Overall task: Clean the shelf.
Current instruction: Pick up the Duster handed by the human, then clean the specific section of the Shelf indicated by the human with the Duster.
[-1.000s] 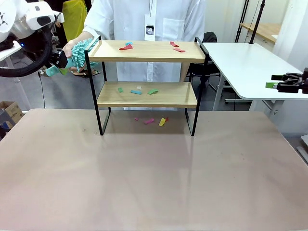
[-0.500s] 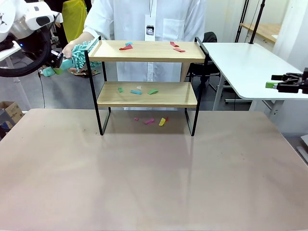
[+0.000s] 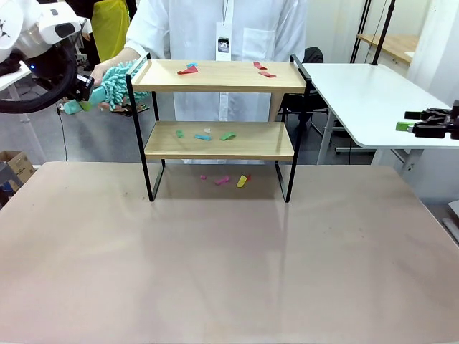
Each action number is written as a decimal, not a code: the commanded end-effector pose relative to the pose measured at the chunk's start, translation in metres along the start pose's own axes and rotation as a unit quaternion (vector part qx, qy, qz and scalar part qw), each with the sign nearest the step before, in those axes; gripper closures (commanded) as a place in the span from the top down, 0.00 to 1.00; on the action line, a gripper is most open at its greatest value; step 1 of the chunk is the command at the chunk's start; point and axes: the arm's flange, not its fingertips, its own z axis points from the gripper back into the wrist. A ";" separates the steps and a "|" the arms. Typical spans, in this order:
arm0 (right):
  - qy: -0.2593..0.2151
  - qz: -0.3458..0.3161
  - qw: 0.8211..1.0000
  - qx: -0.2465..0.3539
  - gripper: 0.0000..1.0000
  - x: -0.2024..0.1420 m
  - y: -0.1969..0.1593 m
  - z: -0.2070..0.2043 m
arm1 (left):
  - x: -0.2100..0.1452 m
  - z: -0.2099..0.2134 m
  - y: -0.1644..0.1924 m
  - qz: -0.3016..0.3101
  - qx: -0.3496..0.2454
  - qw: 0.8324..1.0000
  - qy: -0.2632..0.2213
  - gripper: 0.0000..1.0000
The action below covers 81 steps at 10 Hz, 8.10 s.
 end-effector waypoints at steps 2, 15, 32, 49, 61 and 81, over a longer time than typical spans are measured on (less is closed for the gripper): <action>-0.002 0.002 1.000 0.001 1.00 0.003 0.001 -0.001 | 0.000 0.000 0.000 -0.005 0.001 1.000 0.000 0.00; -0.002 0.002 1.000 0.001 1.00 0.003 0.001 -0.001 | -0.028 0.090 0.073 -0.278 0.077 0.943 0.166 0.13; -0.002 0.002 1.000 0.001 1.00 0.003 0.001 -0.001 | -0.106 0.128 0.014 -0.660 -0.104 0.698 0.257 0.13; -0.002 0.002 1.000 0.001 1.00 0.003 0.001 -0.001 | -0.106 0.128 0.014 -0.660 -0.104 0.698 0.257 0.13; -0.002 0.002 1.000 0.001 1.00 0.003 0.001 -0.001 | -0.124 0.128 -0.130 -0.357 -0.319 0.872 0.105 0.13; -0.002 0.002 1.000 0.001 1.00 0.003 0.001 -0.001 | -0.073 0.058 -0.316 0.040 -0.204 0.978 0.020 0.13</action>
